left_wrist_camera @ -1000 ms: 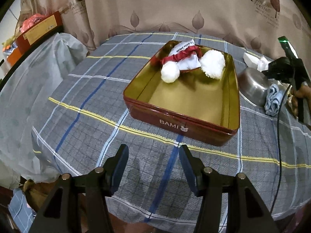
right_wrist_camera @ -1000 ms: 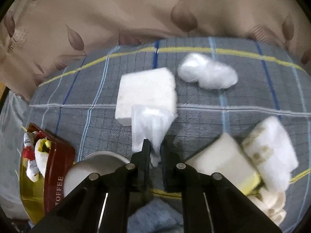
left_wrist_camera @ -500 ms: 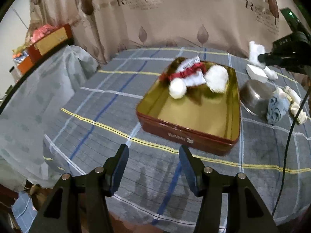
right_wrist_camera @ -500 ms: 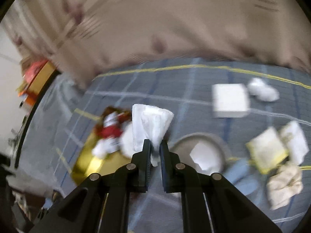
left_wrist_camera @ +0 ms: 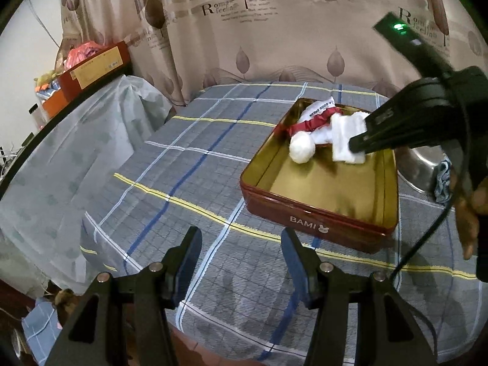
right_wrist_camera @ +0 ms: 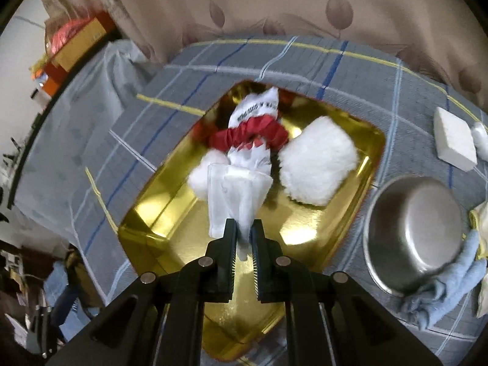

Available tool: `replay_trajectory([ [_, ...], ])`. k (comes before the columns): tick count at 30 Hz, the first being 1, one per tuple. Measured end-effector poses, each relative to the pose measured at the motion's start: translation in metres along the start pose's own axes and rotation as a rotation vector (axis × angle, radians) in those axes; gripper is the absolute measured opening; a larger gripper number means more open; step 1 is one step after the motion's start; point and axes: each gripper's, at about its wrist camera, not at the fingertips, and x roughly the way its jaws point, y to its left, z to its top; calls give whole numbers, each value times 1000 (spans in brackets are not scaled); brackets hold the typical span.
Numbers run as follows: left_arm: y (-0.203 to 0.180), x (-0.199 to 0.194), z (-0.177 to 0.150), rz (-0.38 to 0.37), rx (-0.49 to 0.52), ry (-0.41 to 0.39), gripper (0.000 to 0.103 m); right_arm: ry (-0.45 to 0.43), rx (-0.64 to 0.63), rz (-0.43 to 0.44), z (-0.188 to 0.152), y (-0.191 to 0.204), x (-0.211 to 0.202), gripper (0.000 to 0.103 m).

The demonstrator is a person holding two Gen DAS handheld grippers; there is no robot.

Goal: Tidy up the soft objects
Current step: 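Carry the white cloth into the gold tin and open the right gripper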

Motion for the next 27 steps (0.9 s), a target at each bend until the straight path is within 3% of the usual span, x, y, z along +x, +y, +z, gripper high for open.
replay_trajectory([
  [11, 1, 6, 0, 1, 5, 14, 55, 54, 19, -88, 15, -11, 33, 10],
  [23, -2, 15, -5, 10, 26, 46, 55, 30, 31, -140, 30, -19, 37, 14],
  [24, -1, 15, -5, 10, 23, 47, 55, 30, 31, -139, 28, -20, 36, 15],
  [27, 0, 15, -4, 9, 20, 50, 55, 16, 46, -139, 23, -23, 26, 39],
])
